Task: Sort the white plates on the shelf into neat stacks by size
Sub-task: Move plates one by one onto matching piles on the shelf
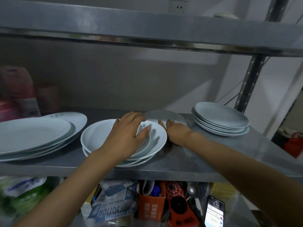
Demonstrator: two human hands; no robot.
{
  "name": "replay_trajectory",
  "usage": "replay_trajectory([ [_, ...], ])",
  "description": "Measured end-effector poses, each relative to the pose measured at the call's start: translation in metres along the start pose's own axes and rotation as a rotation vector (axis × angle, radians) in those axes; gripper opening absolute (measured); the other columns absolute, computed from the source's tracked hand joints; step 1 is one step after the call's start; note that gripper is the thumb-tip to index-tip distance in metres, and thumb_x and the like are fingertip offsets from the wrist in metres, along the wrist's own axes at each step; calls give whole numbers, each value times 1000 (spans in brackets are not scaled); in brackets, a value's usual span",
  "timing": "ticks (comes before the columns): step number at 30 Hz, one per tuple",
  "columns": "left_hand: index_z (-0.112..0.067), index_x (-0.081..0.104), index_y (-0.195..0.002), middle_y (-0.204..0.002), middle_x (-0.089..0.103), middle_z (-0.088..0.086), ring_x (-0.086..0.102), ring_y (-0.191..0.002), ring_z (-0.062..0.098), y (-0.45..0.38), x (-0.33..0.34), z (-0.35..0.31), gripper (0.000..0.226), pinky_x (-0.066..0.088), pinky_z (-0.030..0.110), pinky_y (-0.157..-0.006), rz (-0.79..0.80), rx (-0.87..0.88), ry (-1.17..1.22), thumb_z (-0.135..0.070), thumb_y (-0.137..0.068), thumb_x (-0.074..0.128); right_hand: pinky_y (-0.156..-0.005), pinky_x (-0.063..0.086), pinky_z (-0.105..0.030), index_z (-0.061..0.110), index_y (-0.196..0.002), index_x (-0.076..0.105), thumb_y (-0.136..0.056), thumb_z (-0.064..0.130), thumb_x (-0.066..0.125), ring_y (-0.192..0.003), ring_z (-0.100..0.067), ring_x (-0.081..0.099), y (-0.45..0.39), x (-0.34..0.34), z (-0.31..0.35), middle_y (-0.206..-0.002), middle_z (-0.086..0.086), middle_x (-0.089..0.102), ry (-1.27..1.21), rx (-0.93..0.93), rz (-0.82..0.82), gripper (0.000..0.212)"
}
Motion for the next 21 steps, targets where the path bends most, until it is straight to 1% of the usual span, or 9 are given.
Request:
replay_trajectory([
  [4, -20, 57, -119, -128, 52, -7, 38, -125, 10, 3, -2, -3, 49, 33, 41, -106, -5, 17, 17, -54, -91, 35, -93, 43, -44, 2, -151, -5, -101, 13, 27, -126, -44, 44, -4, -4, 2, -143, -38, 32, 67, -6, -13, 61],
  [8, -20, 57, -118, -127, 52, -8, 40, -125, 12, 2, -4, -3, 39, 33, 44, -106, -1, 16, 12, -49, -96, 42, -92, 42, -45, -3, -150, -3, -100, 9, 30, -122, -48, 46, -4, -14, 2, -139, -42, 33, 104, 20, -12, 61],
  [11, -22, 57, -117, -125, 53, -8, 42, -123, 13, 2, -7, -2, 50, 35, 44, -104, 2, 15, 0, -56, -90, 33, -89, 43, -47, -11, -147, 3, -100, 11, 35, -114, -48, 51, -5, -29, 1, -131, -40, 42, 90, 57, -57, 61],
  [13, -22, 56, -118, -125, 53, -9, 42, -124, 13, 4, -8, 0, 51, 34, 46, -105, 2, 4, -2, -57, -90, 33, -87, 45, -47, -17, -143, 9, -93, 0, 44, -110, -44, 55, -4, -36, -2, -126, -37, 48, 118, 70, -108, 63],
  [15, -22, 56, -120, -127, 51, -9, 40, -125, 12, 5, -9, 2, 43, 32, 48, -106, 7, -12, -6, -53, -95, 39, -86, 46, -44, -18, -140, 17, -86, -9, 48, -110, -41, 56, 0, -42, -2, -125, -34, 50, 199, 75, -117, 63],
  [18, -22, 55, -123, -130, 50, -9, 39, -127, 12, 7, -10, 4, 39, 29, 49, -109, 22, -38, -11, -48, -96, 42, -88, 45, -42, -17, -139, 21, -87, -9, 43, -112, -39, 56, 1, -47, -1, -126, -33, 50, 218, 94, -131, 57],
  [19, -22, 54, -123, -131, 49, -9, 38, -128, 11, 8, -10, 4, 39, 28, 49, -109, 25, -44, -9, -48, -96, 42, -86, 47, -42, -16, -137, 26, -87, -7, 44, -108, -37, 59, 0, -49, -4, -122, -31, 53, 206, 118, -162, 54],
  [20, -23, 54, -124, -132, 49, -9, 38, -128, 12, 8, -11, 4, 39, 28, 49, -109, 26, -46, -11, -48, -96, 42, -78, 50, -39, -16, -131, 36, -83, -4, 51, -97, -35, 64, -2, -53, -9, -112, -28, 59, 217, 155, -220, 51],
  [21, -23, 54, -124, -132, 49, -9, 39, -128, 12, 9, -13, 5, 39, 29, 48, -109, 26, -46, -17, -48, -96, 42, -64, 52, -34, -15, -118, 50, -73, 1, 64, -78, -32, 69, -1, -60, -14, -94, -23, 65, 229, 225, -246, 49],
])
Point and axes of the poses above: each hand's wrist, its own y-axis away from the middle knuckle, its own x-axis out of the palm, z = x × y, the point moved 4 cm from there along -y, towards the middle knuckle
